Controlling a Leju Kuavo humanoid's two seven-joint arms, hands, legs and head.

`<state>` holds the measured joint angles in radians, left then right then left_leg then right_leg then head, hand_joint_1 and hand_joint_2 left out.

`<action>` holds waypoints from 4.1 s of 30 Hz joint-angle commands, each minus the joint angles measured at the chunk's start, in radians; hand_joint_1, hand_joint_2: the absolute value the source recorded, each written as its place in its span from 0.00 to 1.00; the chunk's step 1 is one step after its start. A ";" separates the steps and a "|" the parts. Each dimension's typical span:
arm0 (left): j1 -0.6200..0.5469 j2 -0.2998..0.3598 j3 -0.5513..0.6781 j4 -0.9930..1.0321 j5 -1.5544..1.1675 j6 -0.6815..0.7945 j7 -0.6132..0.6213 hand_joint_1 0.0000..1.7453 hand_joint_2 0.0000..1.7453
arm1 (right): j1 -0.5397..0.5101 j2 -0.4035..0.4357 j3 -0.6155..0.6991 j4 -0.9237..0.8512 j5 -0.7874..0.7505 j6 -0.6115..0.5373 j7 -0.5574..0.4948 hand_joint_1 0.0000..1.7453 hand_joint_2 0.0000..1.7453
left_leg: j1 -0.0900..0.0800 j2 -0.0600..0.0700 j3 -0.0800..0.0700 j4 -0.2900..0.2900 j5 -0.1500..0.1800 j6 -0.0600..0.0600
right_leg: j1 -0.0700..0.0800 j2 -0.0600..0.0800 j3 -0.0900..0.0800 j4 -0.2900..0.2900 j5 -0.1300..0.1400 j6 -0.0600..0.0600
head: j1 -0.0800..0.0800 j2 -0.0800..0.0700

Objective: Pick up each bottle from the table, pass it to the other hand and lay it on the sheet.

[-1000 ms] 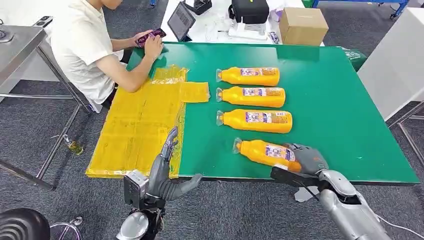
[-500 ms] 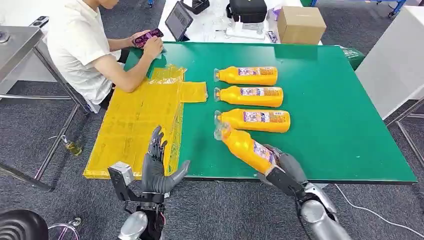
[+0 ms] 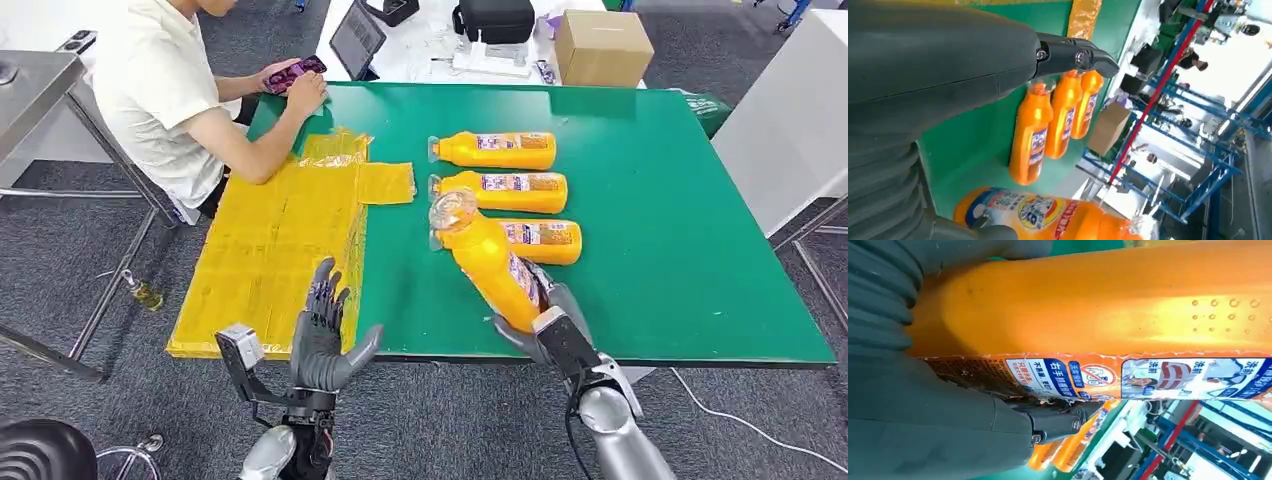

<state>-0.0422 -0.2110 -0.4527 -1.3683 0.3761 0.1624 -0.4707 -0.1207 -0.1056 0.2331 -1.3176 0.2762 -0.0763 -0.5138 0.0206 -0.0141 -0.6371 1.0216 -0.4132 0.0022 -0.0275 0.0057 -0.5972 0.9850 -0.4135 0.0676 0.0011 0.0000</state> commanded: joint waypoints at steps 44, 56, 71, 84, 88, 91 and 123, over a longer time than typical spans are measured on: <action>-0.190 0.011 -0.063 0.202 0.221 -0.209 0.137 1.00 1.00 | -0.129 0.072 0.462 0.116 0.094 0.075 -0.095 0.00 1.00 | 0.000 0.002 0.002 -0.001 -0.001 0.001 | 0.001 0.001 0.001 -0.001 0.000 -0.002 | -0.001 0.000; -0.152 0.034 -0.017 0.118 0.291 -0.256 0.146 1.00 1.00 | -0.093 0.065 0.438 0.141 0.172 -0.068 -0.088 0.00 1.00 | 0.001 0.001 0.001 -0.001 0.000 0.000 | 0.001 0.000 0.001 -0.001 0.000 -0.002 | 0.000 0.000; -0.212 0.096 0.072 0.190 -0.125 0.151 0.043 1.00 1.00 | 0.105 0.075 0.320 -0.142 0.370 -0.619 -0.099 0.00 0.00 | 0.001 0.001 0.006 -0.001 -0.003 0.001 | 0.002 -0.001 0.005 -0.001 -0.003 -0.006 | 0.000 0.000; -0.230 0.105 0.070 0.185 -0.363 0.288 0.028 1.00 1.00 | 0.121 0.080 0.305 -0.168 0.338 -0.607 -0.099 0.00 0.00 | 0.001 0.002 0.003 -0.001 -0.002 0.001 | 0.002 0.000 0.002 -0.001 -0.002 -0.004 | 0.000 0.000; -0.331 0.154 0.029 0.342 -0.849 0.402 0.162 1.00 1.00 | 0.082 0.106 0.299 -0.136 0.296 -0.517 -0.130 0.00 0.00 | 0.000 0.001 0.001 -0.001 0.000 0.000 | 0.001 -0.001 -0.001 0.000 0.000 -0.003 | 0.000 0.000; -0.449 0.164 0.037 0.479 -1.049 0.344 0.248 1.00 1.00 | 0.053 0.130 0.284 -0.103 0.265 -0.466 -0.153 0.00 0.00 | 0.001 0.001 0.002 -0.001 0.001 0.000 | 0.002 -0.001 0.000 0.000 0.000 -0.004 | 0.000 0.000; -0.815 0.121 0.063 1.044 -1.189 -0.058 0.404 0.91 1.00 | 0.006 0.176 0.257 0.078 0.133 -0.385 -0.184 0.00 1.00 | 0.001 0.003 0.000 -0.001 0.003 -0.001 | 0.001 0.001 -0.002 0.000 0.002 -0.004 | 0.000 0.000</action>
<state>-0.8050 -0.0858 -0.3922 -0.4383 -0.8171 0.1209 -0.0721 -0.0738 0.0687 0.5108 -1.3325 0.4120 -0.4673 -0.6935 0.0211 -0.0132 -0.6399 1.0215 -0.4098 0.0006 -0.0270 0.0059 -0.6013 0.9861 -0.4113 0.0650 0.0015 0.0000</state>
